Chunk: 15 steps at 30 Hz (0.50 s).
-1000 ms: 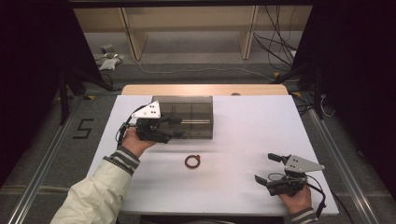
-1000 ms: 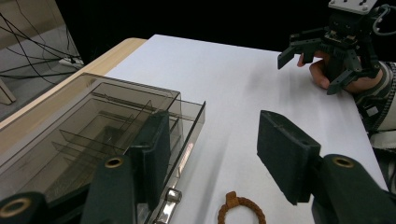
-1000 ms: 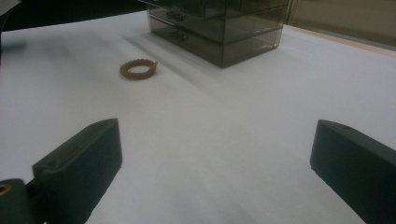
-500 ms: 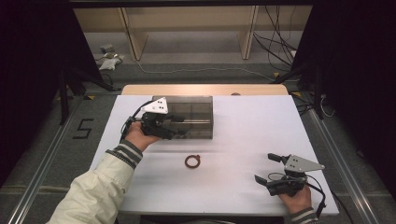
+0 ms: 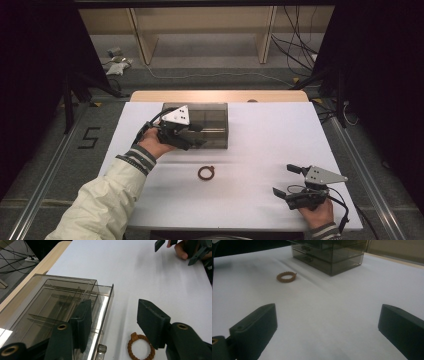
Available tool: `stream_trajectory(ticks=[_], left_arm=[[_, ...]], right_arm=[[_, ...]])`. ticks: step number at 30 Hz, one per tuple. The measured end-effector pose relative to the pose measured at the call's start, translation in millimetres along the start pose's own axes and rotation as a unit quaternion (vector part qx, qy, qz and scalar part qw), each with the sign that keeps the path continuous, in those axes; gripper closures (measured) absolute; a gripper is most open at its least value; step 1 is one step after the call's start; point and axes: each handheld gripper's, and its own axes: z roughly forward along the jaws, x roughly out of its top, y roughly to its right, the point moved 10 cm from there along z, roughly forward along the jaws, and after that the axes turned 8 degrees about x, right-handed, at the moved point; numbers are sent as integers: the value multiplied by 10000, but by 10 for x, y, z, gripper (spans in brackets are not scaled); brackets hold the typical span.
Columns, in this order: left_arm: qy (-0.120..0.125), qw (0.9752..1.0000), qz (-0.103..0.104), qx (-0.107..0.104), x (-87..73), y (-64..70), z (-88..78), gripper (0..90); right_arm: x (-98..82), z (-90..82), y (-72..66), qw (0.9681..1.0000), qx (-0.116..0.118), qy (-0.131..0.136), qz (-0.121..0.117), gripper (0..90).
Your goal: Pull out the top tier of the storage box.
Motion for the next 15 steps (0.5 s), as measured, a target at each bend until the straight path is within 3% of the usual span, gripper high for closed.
stream_trajectory(ticks=[6, 8, 15], left_arm=[[-315, 9994, 108, -37, -40, -10, 44, 461], [-464, 9986, 239, -25, -62, -17, 54, 462], [-619, 9976, 277, -96, -95, -39, 58, 462]], right_arm=[[-1, 0, -2, 10000, 1, -2, 0, 33], [0, 1, -4, 10000, 5, -1, -6, 33], [0, 1, -7, 10000, 9, 1, -10, 33]])
